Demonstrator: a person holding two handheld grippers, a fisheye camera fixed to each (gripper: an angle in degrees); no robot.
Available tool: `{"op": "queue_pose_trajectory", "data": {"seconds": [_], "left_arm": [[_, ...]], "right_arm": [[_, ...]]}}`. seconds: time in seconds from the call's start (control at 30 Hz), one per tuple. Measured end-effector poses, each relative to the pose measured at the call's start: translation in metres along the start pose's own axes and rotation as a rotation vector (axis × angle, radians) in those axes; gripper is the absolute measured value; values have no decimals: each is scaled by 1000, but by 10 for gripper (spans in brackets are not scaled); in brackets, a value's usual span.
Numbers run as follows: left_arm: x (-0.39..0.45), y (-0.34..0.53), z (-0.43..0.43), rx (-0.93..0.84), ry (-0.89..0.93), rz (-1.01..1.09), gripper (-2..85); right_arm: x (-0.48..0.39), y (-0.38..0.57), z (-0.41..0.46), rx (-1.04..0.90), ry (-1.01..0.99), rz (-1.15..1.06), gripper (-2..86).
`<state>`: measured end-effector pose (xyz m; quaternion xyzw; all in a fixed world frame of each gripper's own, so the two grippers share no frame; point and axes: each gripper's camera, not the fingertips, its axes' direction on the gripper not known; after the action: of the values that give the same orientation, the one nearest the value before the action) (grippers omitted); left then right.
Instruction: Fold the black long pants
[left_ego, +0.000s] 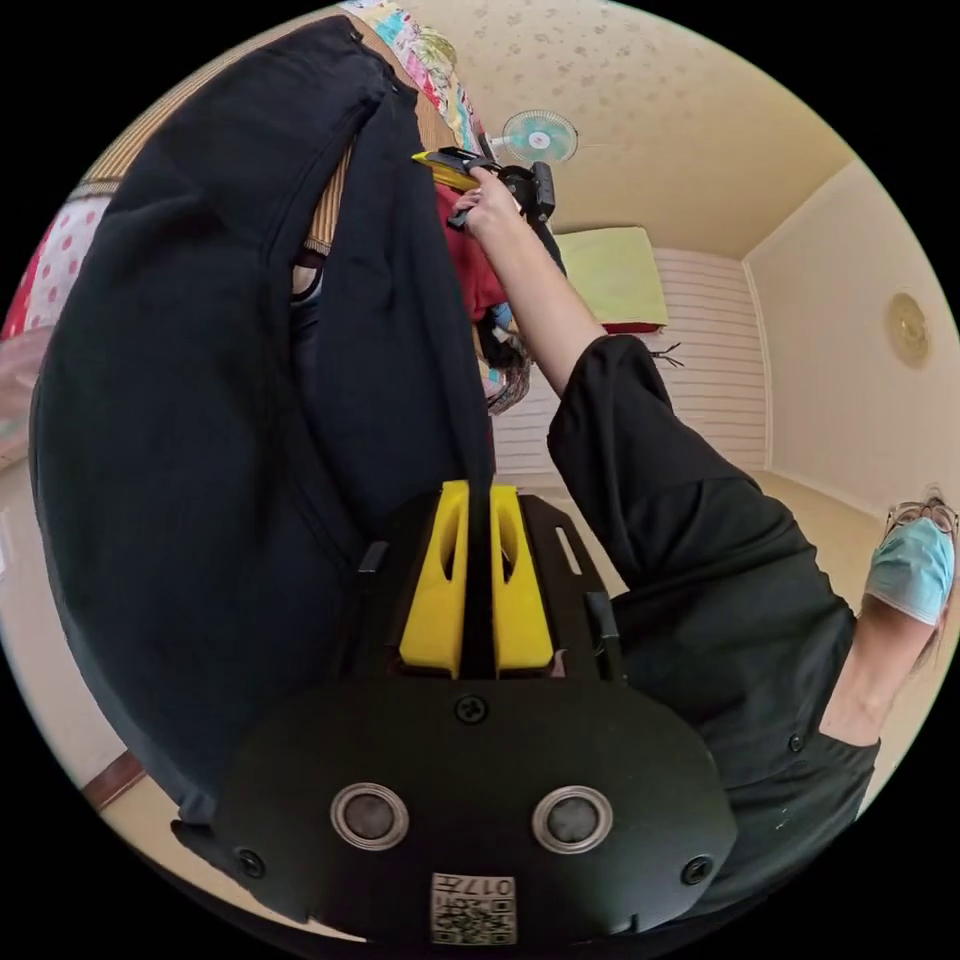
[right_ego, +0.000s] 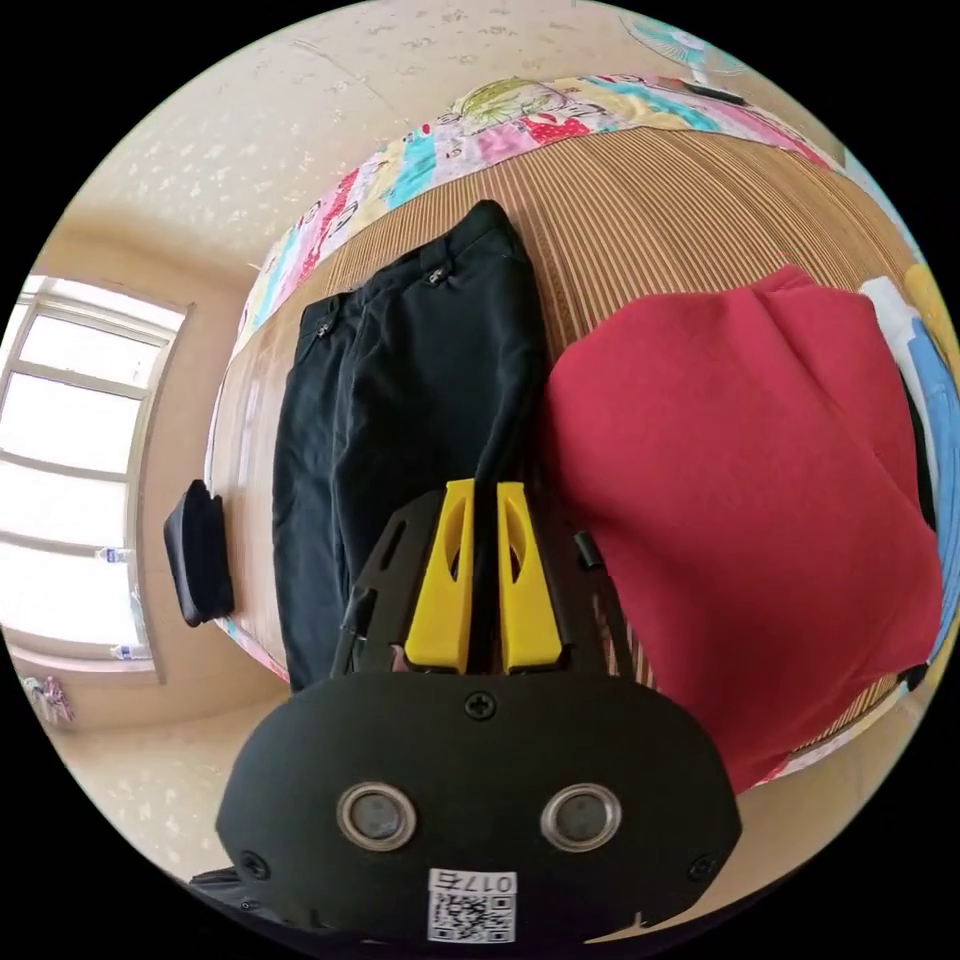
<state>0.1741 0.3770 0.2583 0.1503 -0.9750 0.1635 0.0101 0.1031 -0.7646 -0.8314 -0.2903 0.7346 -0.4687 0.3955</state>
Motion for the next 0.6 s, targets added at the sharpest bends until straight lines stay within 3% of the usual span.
{"op": "queue_pose_trajectory", "data": {"seconds": [0.17,0.33,0.43,0.53,0.6], "left_arm": [[-6,24,-41,138,136,-49,37],[12,60,-100,212,2,-59,36],[17,71,-124,226,-127,-75,40],[3,74,-134,210,-205,-157,49],[-7,77,-136,201,-167,-173,56]], "right_arm": [[-144,14,-10,198,187,-243,32],[-248,42,2,324,71,-421,37],[-282,32,44,181,-65,-563,53],[-272,19,82,-18,-199,-523,51],[-254,29,76,2,-282,-495,46]]}}
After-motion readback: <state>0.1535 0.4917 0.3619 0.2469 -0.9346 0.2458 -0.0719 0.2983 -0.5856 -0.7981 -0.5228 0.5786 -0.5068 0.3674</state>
